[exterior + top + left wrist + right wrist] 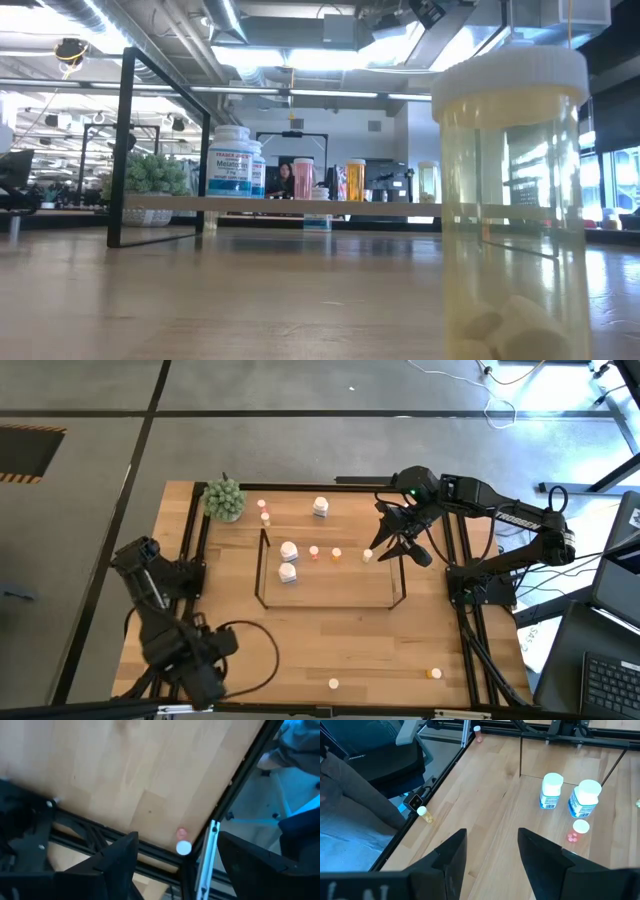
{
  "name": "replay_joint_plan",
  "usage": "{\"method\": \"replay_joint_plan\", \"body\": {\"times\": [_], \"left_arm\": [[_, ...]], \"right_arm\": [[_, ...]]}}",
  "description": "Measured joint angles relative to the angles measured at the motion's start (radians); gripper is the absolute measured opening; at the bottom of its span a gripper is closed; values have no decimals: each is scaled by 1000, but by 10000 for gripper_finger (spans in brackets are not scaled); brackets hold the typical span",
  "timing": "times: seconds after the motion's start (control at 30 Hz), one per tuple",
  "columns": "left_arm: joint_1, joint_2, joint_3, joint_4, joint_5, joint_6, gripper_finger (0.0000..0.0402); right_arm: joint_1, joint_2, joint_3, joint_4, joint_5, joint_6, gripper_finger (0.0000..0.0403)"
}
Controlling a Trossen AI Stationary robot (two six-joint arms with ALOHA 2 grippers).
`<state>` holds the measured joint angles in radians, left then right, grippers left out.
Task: Pick and place medicine bottles onto shelf by color
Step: Put the bottom pink pill bottle on the shelf aligned with the other pink pill bottle
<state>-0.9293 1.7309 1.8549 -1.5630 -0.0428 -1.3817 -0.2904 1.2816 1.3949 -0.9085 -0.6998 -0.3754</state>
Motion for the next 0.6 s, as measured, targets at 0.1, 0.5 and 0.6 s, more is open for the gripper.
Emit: {"method": "replay_joint_plan", "body": {"times": [0.1, 0.5, 0.6], "left_arm": [[-57, 0, 0, 1, -21, -53, 265], [-211, 67, -1, 15, -58, -25, 265], [-228, 100, -1, 62, -58, -26, 265]], "right_arm": [[0, 0, 0, 0, 0, 0, 179], [0, 0, 0, 0, 0, 0, 179], [0, 0, 0, 0, 0, 0, 179]]}}
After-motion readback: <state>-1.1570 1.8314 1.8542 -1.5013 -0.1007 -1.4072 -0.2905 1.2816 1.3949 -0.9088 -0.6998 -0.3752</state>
